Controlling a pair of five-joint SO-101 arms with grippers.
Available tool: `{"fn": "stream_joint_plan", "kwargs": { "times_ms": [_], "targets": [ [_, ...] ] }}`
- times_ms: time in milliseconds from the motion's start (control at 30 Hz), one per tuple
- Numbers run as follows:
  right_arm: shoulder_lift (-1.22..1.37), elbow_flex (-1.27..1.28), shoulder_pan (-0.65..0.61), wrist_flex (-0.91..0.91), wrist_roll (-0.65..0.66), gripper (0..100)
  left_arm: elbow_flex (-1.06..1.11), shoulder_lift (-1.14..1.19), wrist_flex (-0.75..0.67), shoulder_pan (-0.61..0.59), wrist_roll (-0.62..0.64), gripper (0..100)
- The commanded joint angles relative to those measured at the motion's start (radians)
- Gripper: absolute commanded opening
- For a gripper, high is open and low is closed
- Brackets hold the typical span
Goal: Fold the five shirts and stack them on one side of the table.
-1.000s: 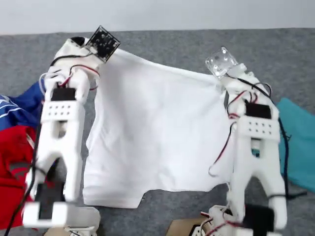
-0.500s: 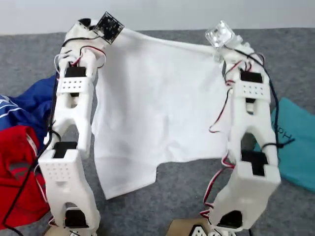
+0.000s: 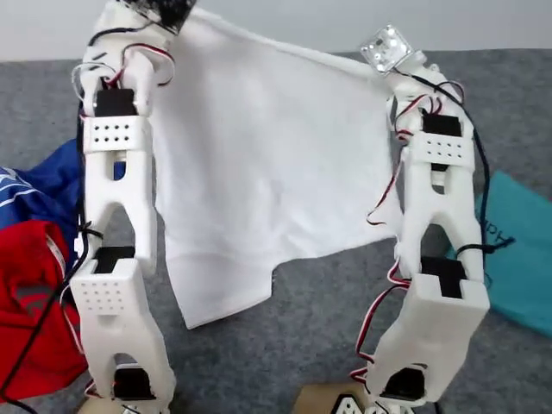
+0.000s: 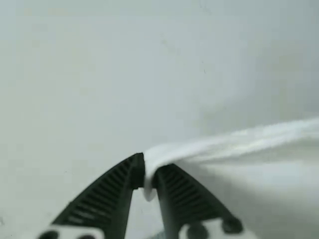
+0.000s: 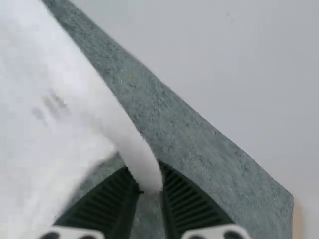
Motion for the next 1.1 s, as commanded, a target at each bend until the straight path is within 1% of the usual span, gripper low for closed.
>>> {"fn": "stream_joint_plan", "kwargs": {
  "times_ms": [0,67,167,233,333,467,600,700,800,900,1067],
  "targets": [
    [-0.024,-0.049,0.033,0.018,-0.012,1.0,-0.041,0.0,0.029,0.009,-0.035,0],
    [-0.027,-0.049,0.033,0.062,0.012,1.0,-0.041,0.0,0.12,0.008,-0.061,0],
    [-0.027,-0.049,0.033,0.162,0.077,1.0,-0.048,-0.006,0.324,0.009,-0.1,0],
    [-0.027,-0.049,0.033,0.211,0.084,1.0,-0.048,-0.005,0.423,0.011,-0.12,0],
    [-0.022,-0.049,0.031,0.245,0.083,1.0,-0.033,0.005,0.494,0.009,-0.126,0],
    [-0.002,-0.051,0.018,0.242,0.078,1.0,-0.013,0.029,0.574,0.005,-0.126,0],
    [0.041,-0.051,0.004,0.272,-0.017,1.0,-0.01,0.044,0.707,-0.008,-0.126,0],
    [0.067,-0.052,-0.008,0.358,-0.087,1.1,-0.015,0.054,0.801,-0.021,-0.124,1],
    [0.074,-0.052,-0.019,0.486,-0.15,1.5,-0.022,0.046,0.856,-0.032,-0.11,8],
    [0.076,-0.052,-0.022,0.596,-0.206,6.7,-0.088,0.037,0.862,-0.052,0.0,14],
    [0.071,-0.055,-0.019,0.72,-0.316,17.9,-0.262,0.044,0.859,-0.051,0.109,18]
  ]
}}
